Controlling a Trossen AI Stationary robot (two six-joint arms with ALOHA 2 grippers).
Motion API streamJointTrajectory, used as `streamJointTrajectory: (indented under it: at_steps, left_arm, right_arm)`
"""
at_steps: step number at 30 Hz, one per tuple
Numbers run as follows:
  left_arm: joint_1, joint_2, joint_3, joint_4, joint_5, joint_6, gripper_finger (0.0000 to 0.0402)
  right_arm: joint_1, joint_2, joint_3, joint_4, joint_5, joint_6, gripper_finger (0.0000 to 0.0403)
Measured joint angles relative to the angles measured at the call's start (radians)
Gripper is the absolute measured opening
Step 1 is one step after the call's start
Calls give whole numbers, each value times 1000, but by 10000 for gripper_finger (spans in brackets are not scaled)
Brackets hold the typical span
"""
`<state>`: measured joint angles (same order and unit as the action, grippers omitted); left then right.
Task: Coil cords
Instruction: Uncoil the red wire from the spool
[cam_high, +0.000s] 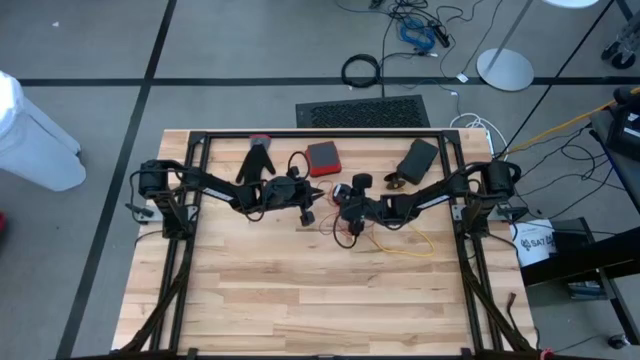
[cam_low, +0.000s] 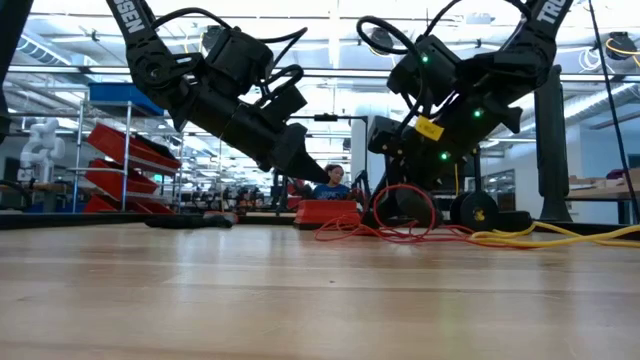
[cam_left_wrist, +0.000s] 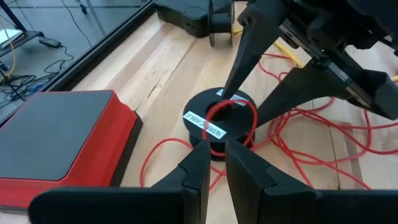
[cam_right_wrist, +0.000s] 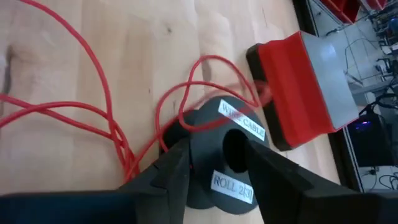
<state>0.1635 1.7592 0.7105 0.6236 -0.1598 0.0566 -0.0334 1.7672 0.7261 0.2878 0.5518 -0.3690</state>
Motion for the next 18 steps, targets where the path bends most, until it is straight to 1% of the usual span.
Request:
streamJointTrajectory:
  at_steps: [2, 5, 7, 9, 11, 13, 14, 18]
  left_arm:
    - [0, 0, 0, 4, 0, 0, 57]
    - [0, 0, 0, 14, 0, -3, 57]
    - [0, 0, 0, 19, 0, -3, 57]
    - [0, 0, 0, 20, 0, -3, 57]
    - [0, 0, 0, 20, 0, -3, 57]
    - [0, 0, 0, 20, 0, -3, 57]
    - [0, 0, 0, 19, 0, -3, 57]
    - [0, 0, 0, 19, 0, -2, 57]
  right_arm:
    - [-7, 0, 0, 5, -5, -10, 130]
    - [-29, 0, 0, 7, -60, -6, 115]
    - [-43, 0, 0, 11, -78, 5, 103]
    - [-50, 0, 0, 25, -75, 14, 85]
    - [-53, 0, 0, 45, -73, 10, 58]
    - [-52, -2, 0, 64, -37, -4, 23]
    - [-48, -3, 1, 69, -15, -13, 13]
    - [-26, -5, 2, 81, 97, -29, 4]
